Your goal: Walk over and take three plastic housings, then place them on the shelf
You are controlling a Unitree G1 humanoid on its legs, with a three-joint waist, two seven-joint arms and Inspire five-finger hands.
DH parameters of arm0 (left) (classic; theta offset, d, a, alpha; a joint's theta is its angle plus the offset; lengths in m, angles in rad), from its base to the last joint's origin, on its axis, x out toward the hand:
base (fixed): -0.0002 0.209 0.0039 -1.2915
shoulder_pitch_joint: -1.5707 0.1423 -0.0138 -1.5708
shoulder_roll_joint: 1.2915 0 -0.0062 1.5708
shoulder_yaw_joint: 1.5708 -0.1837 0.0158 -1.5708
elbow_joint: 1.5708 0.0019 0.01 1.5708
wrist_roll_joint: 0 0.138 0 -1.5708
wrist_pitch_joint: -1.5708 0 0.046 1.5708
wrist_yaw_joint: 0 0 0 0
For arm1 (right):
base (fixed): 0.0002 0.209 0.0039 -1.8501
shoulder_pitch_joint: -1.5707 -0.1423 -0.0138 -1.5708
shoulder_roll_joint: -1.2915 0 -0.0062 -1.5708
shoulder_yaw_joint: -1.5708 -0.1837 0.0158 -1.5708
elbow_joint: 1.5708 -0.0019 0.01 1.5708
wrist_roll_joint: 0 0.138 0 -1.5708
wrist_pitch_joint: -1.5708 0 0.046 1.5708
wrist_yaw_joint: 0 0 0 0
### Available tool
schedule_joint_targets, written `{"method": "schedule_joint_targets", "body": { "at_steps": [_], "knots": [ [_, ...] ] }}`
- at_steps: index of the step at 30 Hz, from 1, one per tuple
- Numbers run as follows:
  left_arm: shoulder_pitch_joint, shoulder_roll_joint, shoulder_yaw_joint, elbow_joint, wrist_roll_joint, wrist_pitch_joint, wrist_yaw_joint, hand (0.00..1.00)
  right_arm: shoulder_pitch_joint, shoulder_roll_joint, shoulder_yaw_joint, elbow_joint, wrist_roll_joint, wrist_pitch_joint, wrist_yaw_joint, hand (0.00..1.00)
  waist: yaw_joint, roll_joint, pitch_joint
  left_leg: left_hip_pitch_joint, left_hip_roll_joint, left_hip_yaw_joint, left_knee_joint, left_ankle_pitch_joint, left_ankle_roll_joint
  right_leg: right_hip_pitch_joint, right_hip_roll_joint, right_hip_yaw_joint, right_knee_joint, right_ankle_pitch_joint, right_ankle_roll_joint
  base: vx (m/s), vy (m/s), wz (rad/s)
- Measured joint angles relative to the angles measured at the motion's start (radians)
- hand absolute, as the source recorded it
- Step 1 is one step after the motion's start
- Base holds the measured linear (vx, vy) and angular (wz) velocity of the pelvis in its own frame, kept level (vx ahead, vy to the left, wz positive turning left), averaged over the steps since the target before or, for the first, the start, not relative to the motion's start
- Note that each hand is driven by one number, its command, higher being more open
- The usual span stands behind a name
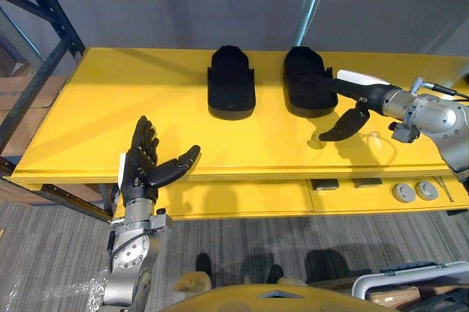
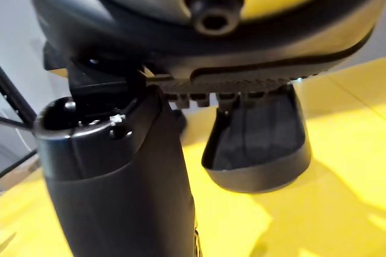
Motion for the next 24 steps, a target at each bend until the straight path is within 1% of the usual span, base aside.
{"method": "schedule_joint_targets", "body": {
  "at_steps": [4,7,15,18,24],
  "knots": [
    [0.0,-0.001,0.001,0.0,0.0,0.0,0.011,1.0,-0.009,0.0,0.01,0.008,-0.01,0.002,0.017,1.0,0.001,0.009,0.006,-0.001,-0.001,-0.002,0.0,0.002,0.001,0.0,-0.001,-0.002,0.0,0.0,0.0,0.0,0.0,0.0],
    [-0.001,-0.002,0.001,0.0,0.0,0.0,0.011,1.0,-0.01,0.001,0.011,0.014,-0.01,0.003,0.04,1.0,0.002,0.011,0.007,-0.001,-0.001,-0.002,0.0,0.004,0.001,0.0,-0.001,-0.002,0.0,0.0,0.0,0.0,0.0,0.0],
    [-0.013,-0.008,0.004,-0.007,0.0,0.0,0.01,1.0,-0.008,0.003,0.015,0.018,-0.016,0.029,0.128,1.0,0.001,0.015,0.035,0.001,-0.001,-0.001,0.0,0.004,0.001,-0.001,-0.001,0.0,0.004,-0.001,-0.001,0.0,0.0,0.0],
    [-0.017,-0.008,0.004,-0.009,0.0,0.0,0.007,1.0,0.005,0.005,0.018,0.019,-0.016,0.046,0.141,1.0,0.002,0.015,0.041,0.001,-0.001,-0.001,0.0,0.005,0.001,-0.002,-0.002,0.0,0.005,-0.001,-0.001,0.0,0.0,0.0],
    [-0.02,-0.008,0.008,-0.013,0.0,0.0,0.004,1.0,0.01,0.007,0.017,0.019,-0.016,0.059,0.155,1.0,0.002,0.009,0.046,0.001,-0.001,0.0,0.0,0.005,0.001,-0.001,-0.002,0.0,0.006,-0.001,-0.001,0.0,0.0,0.0]
  ]
}}
